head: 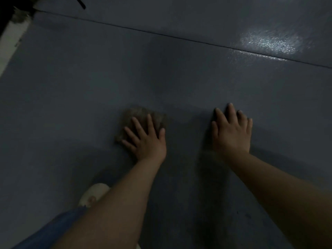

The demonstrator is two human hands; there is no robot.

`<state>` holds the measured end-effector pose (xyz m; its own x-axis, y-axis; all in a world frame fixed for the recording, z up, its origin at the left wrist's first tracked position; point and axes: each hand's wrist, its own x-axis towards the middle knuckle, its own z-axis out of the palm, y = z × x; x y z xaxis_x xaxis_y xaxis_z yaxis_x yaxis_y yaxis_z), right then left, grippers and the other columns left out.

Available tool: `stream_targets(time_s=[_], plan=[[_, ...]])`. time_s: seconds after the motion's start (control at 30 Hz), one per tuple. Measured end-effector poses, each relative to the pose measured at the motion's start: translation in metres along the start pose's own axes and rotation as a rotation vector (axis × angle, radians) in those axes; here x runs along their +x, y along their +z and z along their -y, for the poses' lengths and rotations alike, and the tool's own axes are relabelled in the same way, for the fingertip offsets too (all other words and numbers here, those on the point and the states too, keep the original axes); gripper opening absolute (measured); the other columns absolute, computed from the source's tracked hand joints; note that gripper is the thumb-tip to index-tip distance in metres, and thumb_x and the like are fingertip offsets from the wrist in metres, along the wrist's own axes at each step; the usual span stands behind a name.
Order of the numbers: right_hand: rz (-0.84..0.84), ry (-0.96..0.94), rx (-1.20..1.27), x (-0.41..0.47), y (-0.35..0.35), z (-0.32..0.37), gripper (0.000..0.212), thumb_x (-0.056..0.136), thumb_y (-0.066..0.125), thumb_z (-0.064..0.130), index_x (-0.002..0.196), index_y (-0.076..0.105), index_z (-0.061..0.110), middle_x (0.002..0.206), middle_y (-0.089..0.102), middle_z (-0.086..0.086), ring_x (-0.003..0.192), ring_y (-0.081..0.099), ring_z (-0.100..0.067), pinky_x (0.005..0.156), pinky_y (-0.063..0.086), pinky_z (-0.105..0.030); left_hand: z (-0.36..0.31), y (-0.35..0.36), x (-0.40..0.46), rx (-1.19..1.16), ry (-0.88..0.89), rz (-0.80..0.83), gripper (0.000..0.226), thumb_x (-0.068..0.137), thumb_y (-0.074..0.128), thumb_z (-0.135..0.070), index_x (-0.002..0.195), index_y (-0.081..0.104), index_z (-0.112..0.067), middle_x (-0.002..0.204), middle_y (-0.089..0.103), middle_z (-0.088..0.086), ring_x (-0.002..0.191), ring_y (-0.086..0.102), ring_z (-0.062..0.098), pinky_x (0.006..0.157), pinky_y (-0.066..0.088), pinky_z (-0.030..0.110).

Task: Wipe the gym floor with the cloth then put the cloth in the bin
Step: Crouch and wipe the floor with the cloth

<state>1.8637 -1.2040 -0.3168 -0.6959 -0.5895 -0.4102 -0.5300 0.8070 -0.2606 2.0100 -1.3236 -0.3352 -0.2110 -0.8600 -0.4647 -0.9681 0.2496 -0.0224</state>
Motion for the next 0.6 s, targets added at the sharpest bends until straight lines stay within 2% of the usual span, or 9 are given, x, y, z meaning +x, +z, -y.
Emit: stream_targets(time_s=[0.1, 0.2, 0.27, 0.33, 0.5, 0.6], plan=[[0.017, -0.049, -0.020, -0.012, 0.008, 0.004, 0.050, 0.101, 0.026, 0.040, 0.149, 0.021, 0.030, 0.160, 0.002, -0.002, 0.145, 0.003, -0.030, 0.117, -0.004, -0.044, -0.015, 0.018, -0.034, 0.109, 0.234, -0.004, 0.066, 0.095, 0.026, -0.057, 0.147, -0.012, -0.039, 0.156, -0.023, 0.007, 0.140, -0.021, 0.042, 0.107, -0.011, 0.064], [0.063, -0.090, -0.059, -0.023, 0.014, 0.007, 0.052, 0.101, 0.023, 0.042, 0.150, 0.015, 0.031, 0.160, -0.002, -0.001, 0.145, -0.002, -0.029, 0.117, -0.006, -0.045, -0.014, 0.009, -0.019, 0.230, 0.463, 0.015, 0.066, 0.094, 0.025, -0.060, 0.147, -0.011, -0.044, 0.156, -0.025, 0.003, 0.140, -0.024, 0.040, 0.107, -0.012, 0.064], [0.093, -0.111, -0.076, -0.028, 0.016, 0.007, 0.052, 0.101, 0.022, 0.042, 0.151, 0.012, 0.032, 0.160, -0.005, -0.001, 0.145, -0.004, -0.029, 0.116, -0.007, -0.045, -0.002, 0.000, -0.001, 0.269, 0.532, 0.021, 0.066, 0.094, 0.026, -0.061, 0.147, -0.009, -0.044, 0.156, -0.025, 0.000, 0.141, -0.022, 0.037, 0.108, -0.010, 0.063], [0.106, -0.119, -0.087, -0.034, 0.017, 0.006, 0.052, 0.101, 0.022, 0.042, 0.151, 0.012, 0.032, 0.160, -0.005, -0.002, 0.146, -0.004, -0.029, 0.117, -0.006, -0.045, 0.014, -0.004, 0.013, 0.215, 0.431, 0.000, 0.065, 0.094, 0.026, -0.060, 0.148, -0.006, -0.043, 0.157, -0.021, 0.000, 0.143, -0.019, 0.035, 0.110, -0.008, 0.061], [0.118, -0.127, -0.104, -0.049, 0.018, 0.000, 0.052, 0.101, 0.023, 0.042, 0.151, 0.015, 0.032, 0.160, -0.002, -0.002, 0.146, -0.001, -0.029, 0.117, -0.004, -0.045, 0.059, 0.002, 0.007, -0.075, -0.156, -0.017, 0.064, 0.096, 0.023, -0.058, 0.150, -0.004, -0.037, 0.158, -0.017, 0.003, 0.144, -0.014, 0.036, 0.112, -0.004, 0.058], [0.125, -0.118, -0.114, -0.059, 0.018, -0.006, 0.051, 0.101, 0.023, 0.042, 0.150, 0.015, 0.032, 0.160, -0.003, -0.002, 0.146, 0.000, -0.029, 0.117, -0.004, -0.045, 0.072, 0.014, -0.019, -0.183, -0.362, -0.012, 0.064, 0.096, 0.022, -0.057, 0.150, -0.004, -0.036, 0.158, -0.017, 0.004, 0.144, -0.013, 0.036, 0.113, -0.004, 0.056]])
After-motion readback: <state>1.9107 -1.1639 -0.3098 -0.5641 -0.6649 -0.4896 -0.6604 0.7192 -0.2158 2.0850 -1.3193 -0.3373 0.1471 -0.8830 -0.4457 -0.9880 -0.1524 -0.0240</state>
